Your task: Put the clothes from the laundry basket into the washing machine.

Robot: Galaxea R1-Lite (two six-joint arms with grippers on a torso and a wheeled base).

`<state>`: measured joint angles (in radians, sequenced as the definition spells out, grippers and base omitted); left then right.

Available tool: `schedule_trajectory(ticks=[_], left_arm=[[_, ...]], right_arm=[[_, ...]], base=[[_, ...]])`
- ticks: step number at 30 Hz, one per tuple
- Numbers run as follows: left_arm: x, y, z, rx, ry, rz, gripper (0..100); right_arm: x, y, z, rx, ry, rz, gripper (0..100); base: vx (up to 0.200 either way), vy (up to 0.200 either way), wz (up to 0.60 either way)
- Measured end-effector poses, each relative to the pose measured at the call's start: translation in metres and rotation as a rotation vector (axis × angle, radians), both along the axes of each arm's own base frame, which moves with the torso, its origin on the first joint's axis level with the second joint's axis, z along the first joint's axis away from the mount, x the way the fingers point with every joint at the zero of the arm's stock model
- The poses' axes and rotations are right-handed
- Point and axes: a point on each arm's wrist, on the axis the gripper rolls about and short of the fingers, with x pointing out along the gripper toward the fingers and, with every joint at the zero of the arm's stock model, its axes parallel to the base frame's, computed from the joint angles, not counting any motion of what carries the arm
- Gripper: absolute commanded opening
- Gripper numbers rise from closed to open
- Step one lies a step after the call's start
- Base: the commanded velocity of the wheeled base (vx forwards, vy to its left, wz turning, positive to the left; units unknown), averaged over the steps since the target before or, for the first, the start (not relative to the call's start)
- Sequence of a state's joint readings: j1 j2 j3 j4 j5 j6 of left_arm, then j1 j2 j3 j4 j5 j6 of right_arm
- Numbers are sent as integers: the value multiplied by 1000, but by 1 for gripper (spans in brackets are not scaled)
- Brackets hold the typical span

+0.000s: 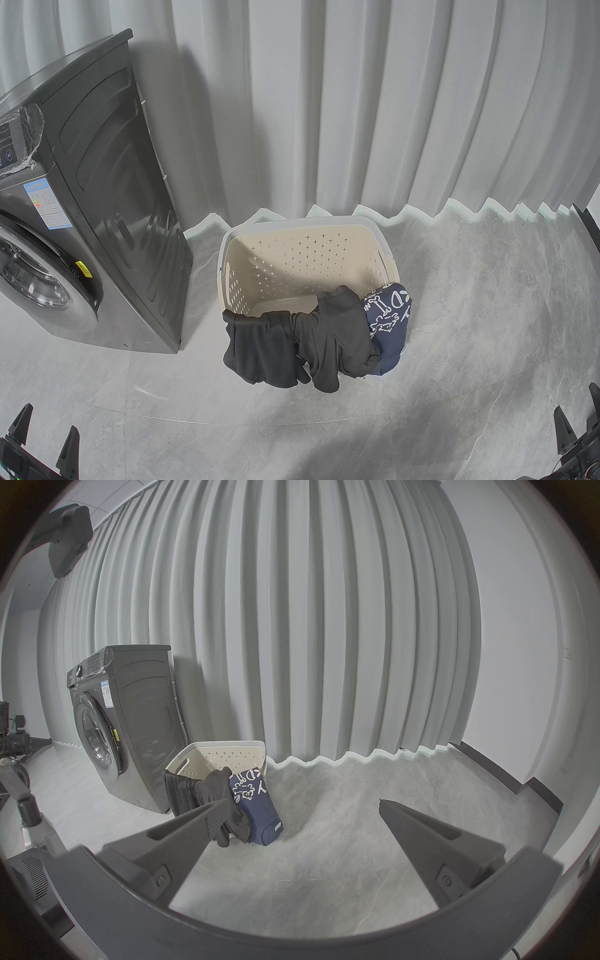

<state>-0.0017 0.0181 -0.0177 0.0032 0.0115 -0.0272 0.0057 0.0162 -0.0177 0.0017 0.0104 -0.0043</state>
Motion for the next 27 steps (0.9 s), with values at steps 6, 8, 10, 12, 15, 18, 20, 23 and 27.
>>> schedule_trajectory(ticks=[6,8,10,12,15,18,20,23,27], left_arm=[[0,0,0,0,0,0,100],[0,0,0,0,0,0,100],[0,0,0,1,0,-1,100],[0,0,0,2,0,-1,100],[0,0,0,3,-1,-1,100],[0,0,0,2,-1,-1,100],[0,0,0,2,-1,-1,100],[0,0,0,1,0,-1,100],[0,0,0,3,-1,-1,100]], right_arm=[[0,0,0,0,0,0,100],[0,0,0,0,0,0,100],[0,0,0,0,0,0,100],[0,0,0,1,0,-1,100],[0,0,0,1,0,0,100],[0,0,0,2,0,0,100],[0,0,0,1,-1,-1,100],[0,0,0,1,0,0,100],[0,0,0,1,0,0,100]], base=[[200,0,0],[200,0,0],[100,0,0],[0,0,0],[0,0,0],[0,0,0],[0,0,0],[0,0,0],[0,0,0]])
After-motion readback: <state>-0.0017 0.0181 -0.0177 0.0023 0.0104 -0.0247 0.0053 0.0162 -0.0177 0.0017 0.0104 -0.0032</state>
